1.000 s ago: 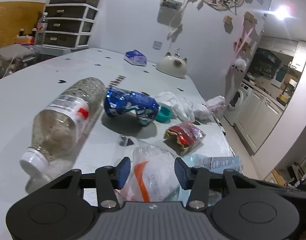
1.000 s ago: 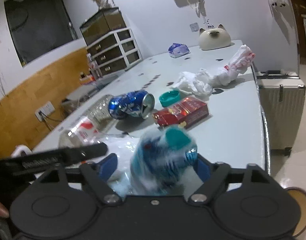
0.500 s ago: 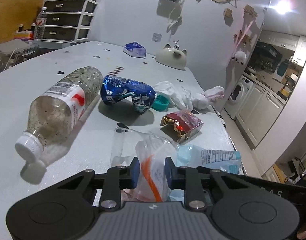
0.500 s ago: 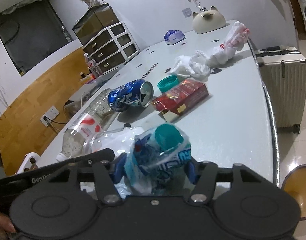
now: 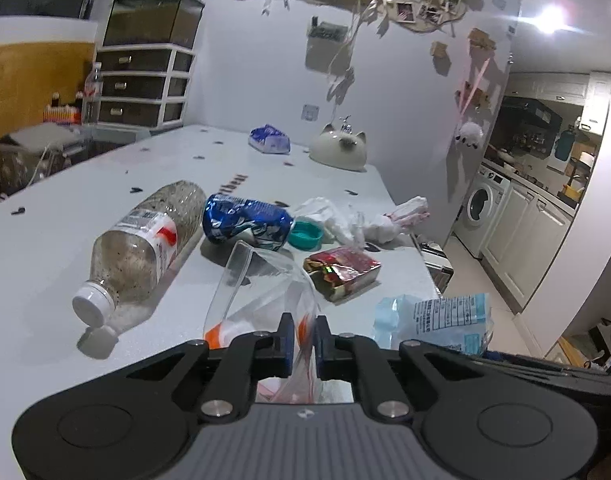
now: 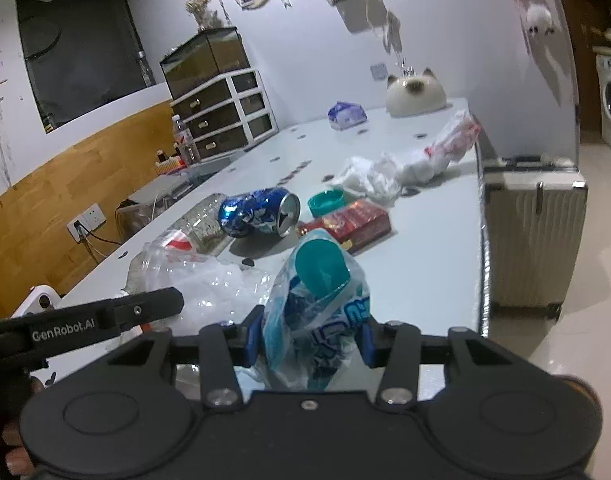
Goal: Collect trash
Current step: 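Lift both held plastic bags off the table and carry them toward the bin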
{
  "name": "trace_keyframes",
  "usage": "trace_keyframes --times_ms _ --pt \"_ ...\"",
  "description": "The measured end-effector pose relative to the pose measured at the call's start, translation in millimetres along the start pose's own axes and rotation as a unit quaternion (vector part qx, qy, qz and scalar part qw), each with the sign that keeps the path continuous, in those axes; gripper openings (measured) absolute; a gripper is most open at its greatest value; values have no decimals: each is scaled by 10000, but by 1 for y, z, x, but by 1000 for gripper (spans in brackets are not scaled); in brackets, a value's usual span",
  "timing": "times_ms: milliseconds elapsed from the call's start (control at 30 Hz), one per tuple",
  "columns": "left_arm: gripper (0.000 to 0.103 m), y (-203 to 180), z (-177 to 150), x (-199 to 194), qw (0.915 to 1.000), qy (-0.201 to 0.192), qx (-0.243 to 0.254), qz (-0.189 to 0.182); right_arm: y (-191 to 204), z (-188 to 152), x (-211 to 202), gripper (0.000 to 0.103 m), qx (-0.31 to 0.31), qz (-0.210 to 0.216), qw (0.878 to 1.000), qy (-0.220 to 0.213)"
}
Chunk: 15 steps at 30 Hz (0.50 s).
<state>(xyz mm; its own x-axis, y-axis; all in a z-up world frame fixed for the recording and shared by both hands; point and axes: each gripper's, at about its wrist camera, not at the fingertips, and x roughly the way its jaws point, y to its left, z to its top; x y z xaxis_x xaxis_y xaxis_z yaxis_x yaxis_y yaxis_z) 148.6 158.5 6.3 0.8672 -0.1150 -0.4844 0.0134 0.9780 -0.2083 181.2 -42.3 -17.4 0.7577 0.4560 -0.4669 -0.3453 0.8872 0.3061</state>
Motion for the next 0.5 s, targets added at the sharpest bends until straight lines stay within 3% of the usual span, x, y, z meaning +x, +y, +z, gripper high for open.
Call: trace_keyframes --times_ms 500 --pt "10 -51 -24 -46 9988 -270 367 157 -10 -14 -71 47 -384 -530 9970 -409"
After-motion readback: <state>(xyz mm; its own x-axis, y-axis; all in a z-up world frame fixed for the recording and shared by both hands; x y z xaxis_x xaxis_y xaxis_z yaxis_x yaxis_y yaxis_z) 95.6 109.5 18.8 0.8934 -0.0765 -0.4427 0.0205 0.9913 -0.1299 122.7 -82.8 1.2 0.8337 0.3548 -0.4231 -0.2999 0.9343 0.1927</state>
